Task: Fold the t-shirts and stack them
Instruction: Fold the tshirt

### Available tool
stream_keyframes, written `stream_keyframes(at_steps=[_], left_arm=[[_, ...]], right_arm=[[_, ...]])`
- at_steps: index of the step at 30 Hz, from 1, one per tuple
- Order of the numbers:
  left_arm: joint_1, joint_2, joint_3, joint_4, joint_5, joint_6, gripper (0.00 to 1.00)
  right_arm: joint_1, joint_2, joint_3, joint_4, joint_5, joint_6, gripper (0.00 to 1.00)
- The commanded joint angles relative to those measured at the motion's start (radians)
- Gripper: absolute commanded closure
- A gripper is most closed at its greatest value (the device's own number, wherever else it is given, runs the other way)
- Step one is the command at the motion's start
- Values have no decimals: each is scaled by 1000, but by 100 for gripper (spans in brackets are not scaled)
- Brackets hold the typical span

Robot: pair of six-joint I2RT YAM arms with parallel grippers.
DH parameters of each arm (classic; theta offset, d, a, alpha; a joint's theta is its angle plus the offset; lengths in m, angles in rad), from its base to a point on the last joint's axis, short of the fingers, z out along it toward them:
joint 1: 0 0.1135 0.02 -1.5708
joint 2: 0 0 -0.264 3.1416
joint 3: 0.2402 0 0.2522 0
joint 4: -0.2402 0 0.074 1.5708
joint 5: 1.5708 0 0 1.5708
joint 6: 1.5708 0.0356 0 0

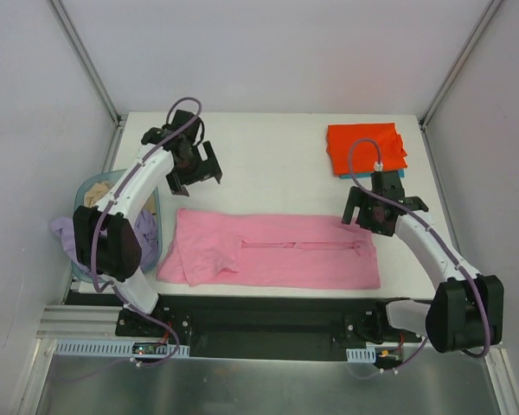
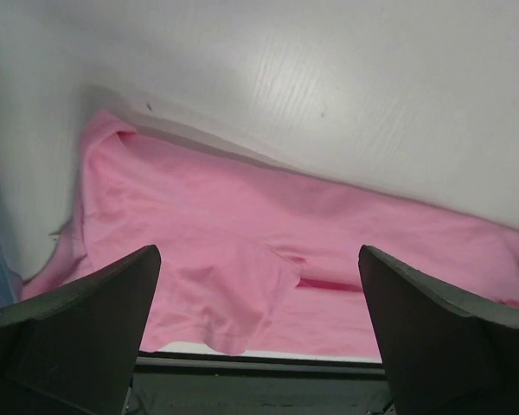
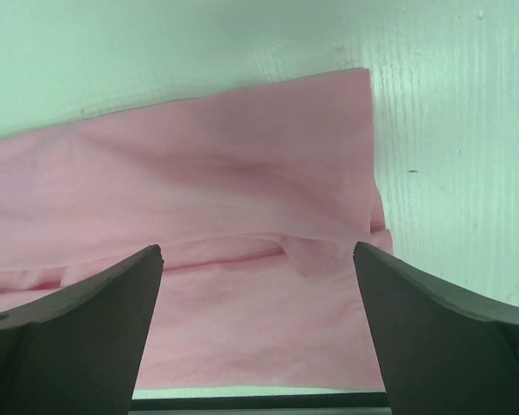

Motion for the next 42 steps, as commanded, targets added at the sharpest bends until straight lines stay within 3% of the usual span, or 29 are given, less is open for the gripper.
stream_keyframes(at_steps=[1, 8, 13, 20, 24, 30, 36, 37, 39, 40, 42], left_arm=[[-95, -67, -139, -3, 32, -39, 1], [-109, -84, -434, 83, 43, -104, 1], [-67, -32, -520, 110, 37, -121, 1], [-3, 121, -422, 135, 63, -79, 1], [29, 207, -332, 136, 70, -60, 1], [34, 435, -5, 135, 109, -26, 1], [43, 789, 574, 133, 176, -55, 1], [45, 843, 753, 136, 204, -70, 1], [45, 1000, 932, 153, 315, -128, 1], [45, 1034, 1033, 213, 346, -151, 1], [49, 1042, 1014, 335, 388, -211, 1]], right_arm=[[-87, 62, 17, 8, -257, 8, 3], [-176, 279, 30, 95, -348, 36, 3], [-260, 337, 30, 86, -291, 58, 3], [-332, 303, 52, 12, -112, 25, 3], [-346, 284, 72, -10, -89, 2, 3], [-319, 308, 31, 73, -360, -5, 3], [-213, 284, -80, 36, -379, 16, 3], [-140, 264, -97, 3, -388, 18, 3], [-25, 248, -126, -43, -398, 30, 3], [117, 232, -131, -68, -423, 60, 3], [247, 213, -129, -88, -435, 94, 3]])
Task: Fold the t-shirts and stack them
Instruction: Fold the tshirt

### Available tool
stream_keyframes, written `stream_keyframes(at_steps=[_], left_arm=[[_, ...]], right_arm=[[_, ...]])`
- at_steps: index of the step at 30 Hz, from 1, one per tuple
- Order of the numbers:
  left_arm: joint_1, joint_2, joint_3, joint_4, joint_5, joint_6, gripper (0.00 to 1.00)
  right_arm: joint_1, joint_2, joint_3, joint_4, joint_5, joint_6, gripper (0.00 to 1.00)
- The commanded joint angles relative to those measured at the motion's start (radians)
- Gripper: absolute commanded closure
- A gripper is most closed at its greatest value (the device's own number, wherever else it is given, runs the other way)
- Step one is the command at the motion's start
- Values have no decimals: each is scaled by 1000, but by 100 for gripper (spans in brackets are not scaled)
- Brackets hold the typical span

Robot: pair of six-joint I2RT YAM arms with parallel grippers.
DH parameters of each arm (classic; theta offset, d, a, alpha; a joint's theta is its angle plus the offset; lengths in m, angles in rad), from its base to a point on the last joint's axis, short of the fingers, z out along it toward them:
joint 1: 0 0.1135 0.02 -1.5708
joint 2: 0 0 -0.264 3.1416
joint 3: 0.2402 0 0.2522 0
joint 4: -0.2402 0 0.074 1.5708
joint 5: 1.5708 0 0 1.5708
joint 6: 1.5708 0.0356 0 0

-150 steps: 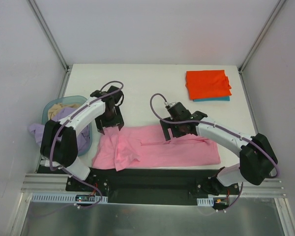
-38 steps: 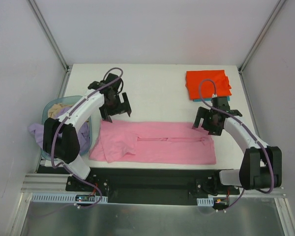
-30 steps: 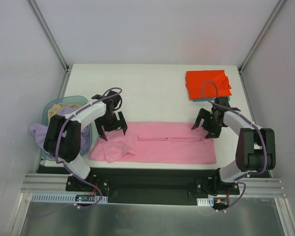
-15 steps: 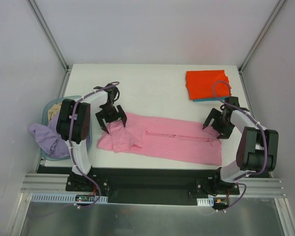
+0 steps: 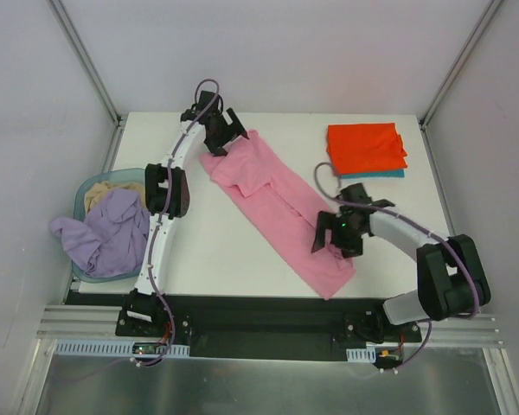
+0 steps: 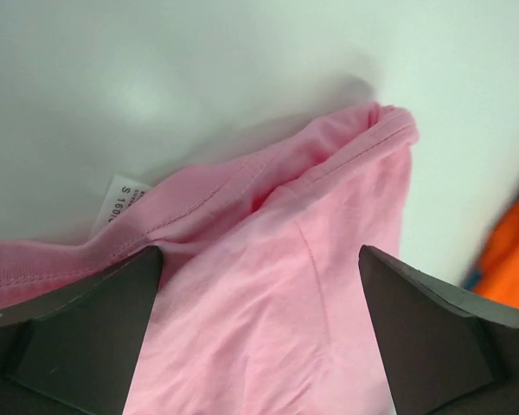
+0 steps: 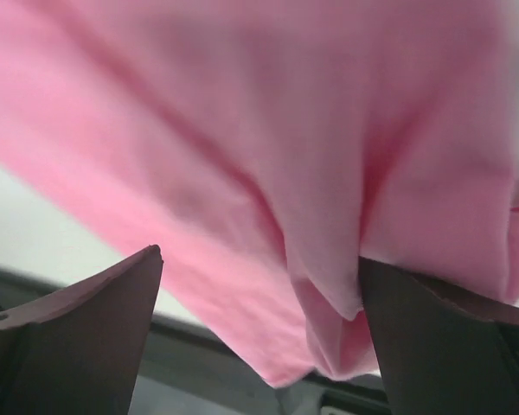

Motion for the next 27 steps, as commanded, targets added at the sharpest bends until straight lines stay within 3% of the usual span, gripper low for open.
stream_keyframes(at_steps=[1, 3, 6, 10, 16, 20, 27], left_arm=[[8, 74, -2, 231, 128, -128, 1], [11, 2, -65, 351, 111, -145, 1], [10, -79, -84, 356, 117, -107, 1], [4, -235, -243, 356, 55, -24, 1], [-5, -447, -487, 328, 53, 28, 1], [-79, -582, -691, 317, 71, 28, 1], [-190, -606, -881, 317, 31, 22, 1]], right_arm=[[357, -53, -47, -158, -104, 74, 3], [421, -105, -4, -198, -71, 57, 3], [479, -215, 74, -288, -5, -24, 3], [481, -323, 99, -325, 19, -63, 3], [481, -288, 128, -341, 131, -69, 3], [481, -227, 159, -310, 101, -47, 1], [548, -134, 101, -342, 134, 25, 23]])
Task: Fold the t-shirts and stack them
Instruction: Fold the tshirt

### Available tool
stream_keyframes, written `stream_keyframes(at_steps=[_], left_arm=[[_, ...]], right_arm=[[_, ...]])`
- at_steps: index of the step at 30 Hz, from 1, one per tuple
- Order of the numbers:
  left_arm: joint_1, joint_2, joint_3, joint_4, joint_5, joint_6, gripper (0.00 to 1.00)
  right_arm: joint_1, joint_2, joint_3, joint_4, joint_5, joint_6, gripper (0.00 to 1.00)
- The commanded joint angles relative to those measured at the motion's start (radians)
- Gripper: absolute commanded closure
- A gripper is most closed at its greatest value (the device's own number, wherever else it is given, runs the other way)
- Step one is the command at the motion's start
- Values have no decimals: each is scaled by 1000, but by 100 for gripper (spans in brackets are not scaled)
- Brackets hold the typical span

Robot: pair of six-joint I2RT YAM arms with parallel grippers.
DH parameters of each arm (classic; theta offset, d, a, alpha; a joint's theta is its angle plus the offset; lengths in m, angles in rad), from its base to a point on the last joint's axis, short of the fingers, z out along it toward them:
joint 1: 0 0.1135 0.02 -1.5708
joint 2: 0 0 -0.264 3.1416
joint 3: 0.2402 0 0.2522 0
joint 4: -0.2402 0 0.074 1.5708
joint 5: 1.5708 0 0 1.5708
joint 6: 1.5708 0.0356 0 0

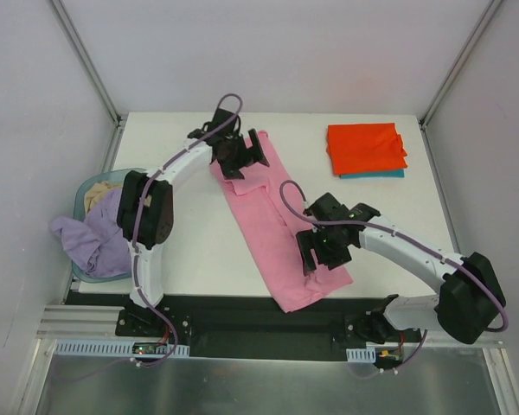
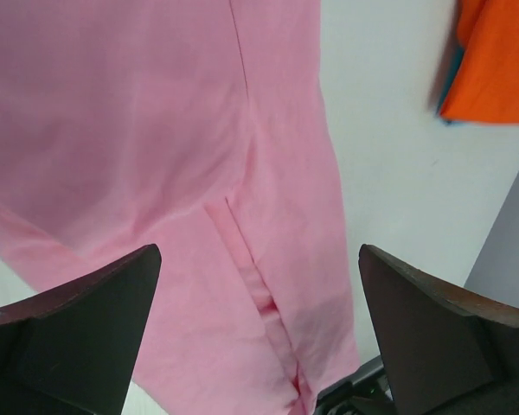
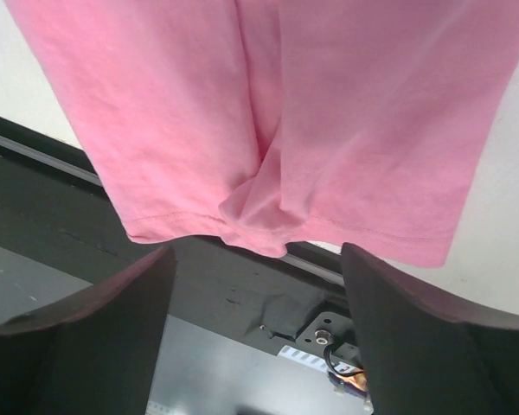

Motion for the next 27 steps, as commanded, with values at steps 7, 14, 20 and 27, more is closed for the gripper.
stream_keyframes(at_steps=[7, 14, 20, 27], left_arm=[[-41, 101, -126, -20, 1, 0, 1], [-29, 157, -95, -26, -19, 11, 1], [-12, 213, -13, -37, -2, 30, 1], [11, 296, 113, -63, 46, 29, 1]], right_arm=[[49, 12, -45, -33, 195, 174, 42], [50, 122, -64, 30, 221, 171, 51], [52, 159, -52, 99, 170, 147, 53], [81, 203, -46, 178, 75, 167, 53]])
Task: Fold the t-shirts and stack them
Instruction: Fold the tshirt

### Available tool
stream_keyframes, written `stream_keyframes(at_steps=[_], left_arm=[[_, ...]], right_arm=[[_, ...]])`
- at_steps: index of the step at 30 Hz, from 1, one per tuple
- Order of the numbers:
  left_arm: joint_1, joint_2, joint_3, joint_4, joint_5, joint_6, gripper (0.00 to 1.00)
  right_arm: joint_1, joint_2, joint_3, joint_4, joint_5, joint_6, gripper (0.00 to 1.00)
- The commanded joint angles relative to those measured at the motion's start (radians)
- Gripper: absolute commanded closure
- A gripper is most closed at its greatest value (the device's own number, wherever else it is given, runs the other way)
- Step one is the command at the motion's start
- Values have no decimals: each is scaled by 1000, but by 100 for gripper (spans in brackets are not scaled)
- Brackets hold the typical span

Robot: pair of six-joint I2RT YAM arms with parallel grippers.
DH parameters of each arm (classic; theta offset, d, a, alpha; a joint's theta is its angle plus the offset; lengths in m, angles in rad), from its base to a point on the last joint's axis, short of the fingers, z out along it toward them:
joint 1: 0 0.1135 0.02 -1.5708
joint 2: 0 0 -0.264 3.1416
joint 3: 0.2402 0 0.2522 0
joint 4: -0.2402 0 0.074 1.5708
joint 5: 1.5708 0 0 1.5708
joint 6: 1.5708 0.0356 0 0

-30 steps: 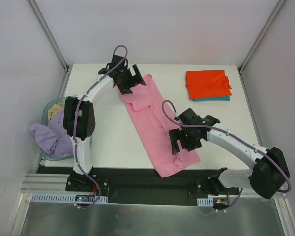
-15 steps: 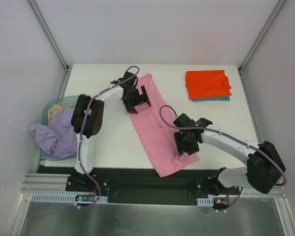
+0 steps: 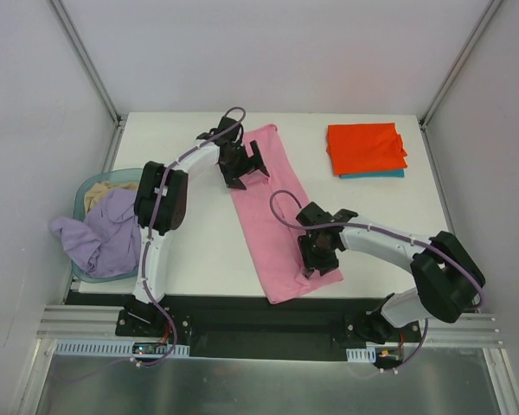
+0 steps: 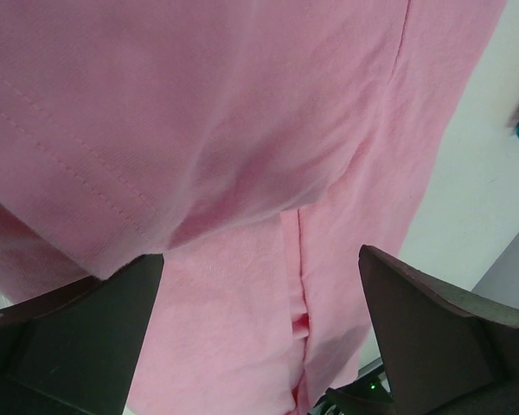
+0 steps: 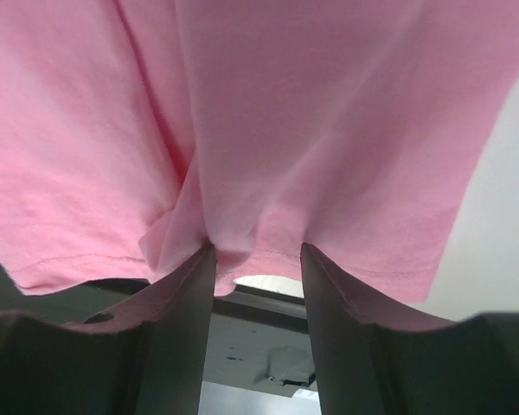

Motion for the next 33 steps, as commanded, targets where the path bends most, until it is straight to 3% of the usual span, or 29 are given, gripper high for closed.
stream_keyframes(at_steps=[1, 5, 8, 9, 11, 15, 23, 26, 33], left_arm=[[20, 88, 54, -24, -7, 28, 1], [22, 75, 58, -26, -25, 28, 1], [25, 68, 74, -29, -40, 37, 1], [28, 69, 80, -32, -39, 40, 1], [36, 80, 101, -35, -39, 44, 1], [50, 100, 136, -46, -39, 45, 1], [54, 114, 187, -58, -42, 53, 1], [54, 120, 198, -61, -39, 54, 1], [56, 115, 201, -66, -11, 88, 1]], right_arm=[[20, 50, 26, 43, -34, 23, 55], [32, 91, 38, 38, -8, 46, 65], [44, 94, 44, 2, 21, 66, 79], [46, 90, 49, -17, 38, 79, 90], [58, 64, 62, -84, 103, 85, 96], [75, -12, 78, -193, 173, 100, 99], [130, -108, 150, -472, 322, 135, 99], [135, -121, 159, -501, 357, 135, 87], [138, -61, 110, -286, 177, 65, 69]])
